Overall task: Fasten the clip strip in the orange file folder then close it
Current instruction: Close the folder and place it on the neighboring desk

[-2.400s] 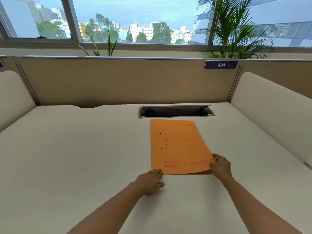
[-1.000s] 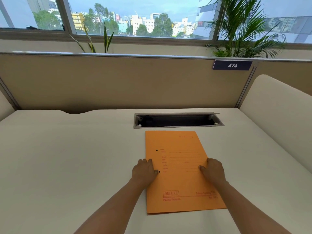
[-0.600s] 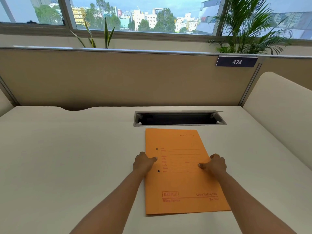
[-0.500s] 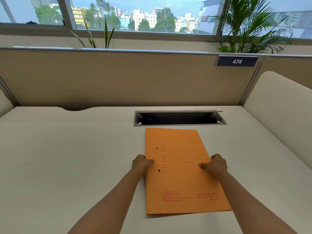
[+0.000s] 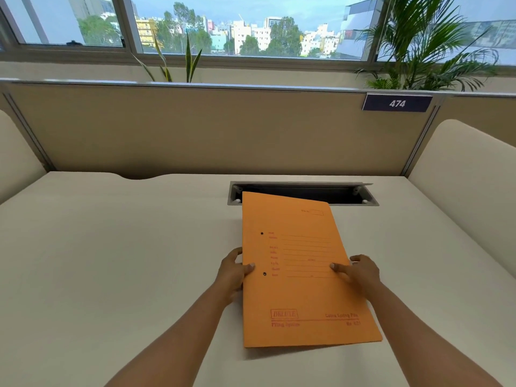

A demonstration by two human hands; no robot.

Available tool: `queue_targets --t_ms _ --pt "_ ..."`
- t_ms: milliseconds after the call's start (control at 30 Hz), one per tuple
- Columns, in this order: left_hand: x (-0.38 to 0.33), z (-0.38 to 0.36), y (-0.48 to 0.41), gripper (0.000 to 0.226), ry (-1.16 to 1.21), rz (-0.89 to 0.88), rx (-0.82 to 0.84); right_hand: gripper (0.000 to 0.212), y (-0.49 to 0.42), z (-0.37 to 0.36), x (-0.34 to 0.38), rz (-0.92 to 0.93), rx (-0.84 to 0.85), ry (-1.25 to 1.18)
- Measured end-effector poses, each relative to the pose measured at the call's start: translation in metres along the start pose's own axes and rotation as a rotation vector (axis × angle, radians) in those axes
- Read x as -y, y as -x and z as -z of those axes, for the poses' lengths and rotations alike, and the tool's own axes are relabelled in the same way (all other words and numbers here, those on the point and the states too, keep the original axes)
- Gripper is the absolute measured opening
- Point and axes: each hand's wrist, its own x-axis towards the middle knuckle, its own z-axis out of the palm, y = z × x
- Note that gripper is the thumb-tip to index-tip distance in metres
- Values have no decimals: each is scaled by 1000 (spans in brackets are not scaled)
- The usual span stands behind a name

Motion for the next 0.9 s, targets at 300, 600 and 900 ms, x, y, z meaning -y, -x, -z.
queue_targets --t_ms 300,600,900 --pt "-17 3 20 46 44 -13 -78 37 15 19 -9 -55 330 -396" --pt "-16 24 41 47 42 -54 -177 33 30 9 10 -28 394 -531" --pt "-24 80 46 51 -58 -105 -342 38 62 -34 59 18 402 -600"
